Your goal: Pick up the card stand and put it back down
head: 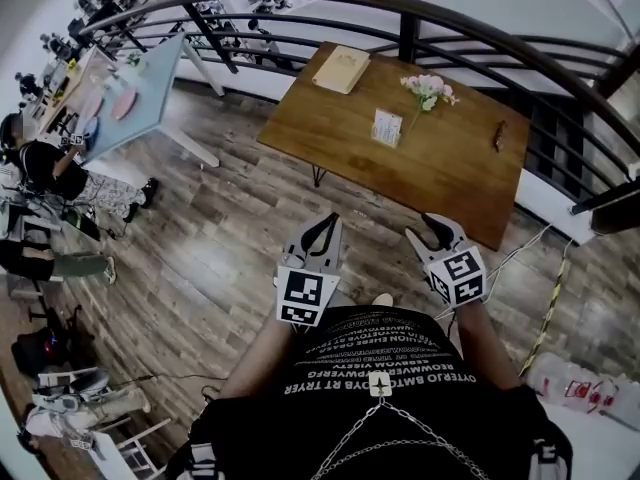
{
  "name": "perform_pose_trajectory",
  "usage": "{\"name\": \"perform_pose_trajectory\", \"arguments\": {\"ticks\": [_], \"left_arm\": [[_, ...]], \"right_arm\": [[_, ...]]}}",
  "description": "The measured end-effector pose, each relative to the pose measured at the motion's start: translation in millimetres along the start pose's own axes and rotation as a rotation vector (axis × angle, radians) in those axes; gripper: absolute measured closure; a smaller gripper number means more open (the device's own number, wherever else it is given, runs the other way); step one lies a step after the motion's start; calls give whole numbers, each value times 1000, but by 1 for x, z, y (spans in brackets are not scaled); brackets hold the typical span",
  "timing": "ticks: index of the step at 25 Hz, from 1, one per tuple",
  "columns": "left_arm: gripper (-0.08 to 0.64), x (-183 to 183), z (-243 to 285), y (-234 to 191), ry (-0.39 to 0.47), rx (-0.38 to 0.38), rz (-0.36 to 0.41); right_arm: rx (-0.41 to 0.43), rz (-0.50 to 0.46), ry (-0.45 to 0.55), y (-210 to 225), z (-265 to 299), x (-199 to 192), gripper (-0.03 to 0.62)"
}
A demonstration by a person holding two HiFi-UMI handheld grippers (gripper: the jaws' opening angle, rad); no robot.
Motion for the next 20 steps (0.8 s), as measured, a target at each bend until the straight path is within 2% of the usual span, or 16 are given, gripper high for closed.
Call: {"name": "perform_pose_trajectory", "arguments": {"ticks": [9, 20], "left_arm": [[531, -12, 17, -6, -51, -36, -9], [531, 10, 84, -27, -69, -173, 34]], "right_arm": [[-17, 41, -38, 0, 5, -15, 422], [-113, 109, -55, 33, 30, -8, 422]]}}
Point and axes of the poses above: the fingertips, and each gripper's own axes: z forward along the fingers, y to its right, x out of its top, the point moved 7 cm from there along -z, backward along the fingers, and after that the axes turned 12 degrees about -z, right-handed, at the moved point
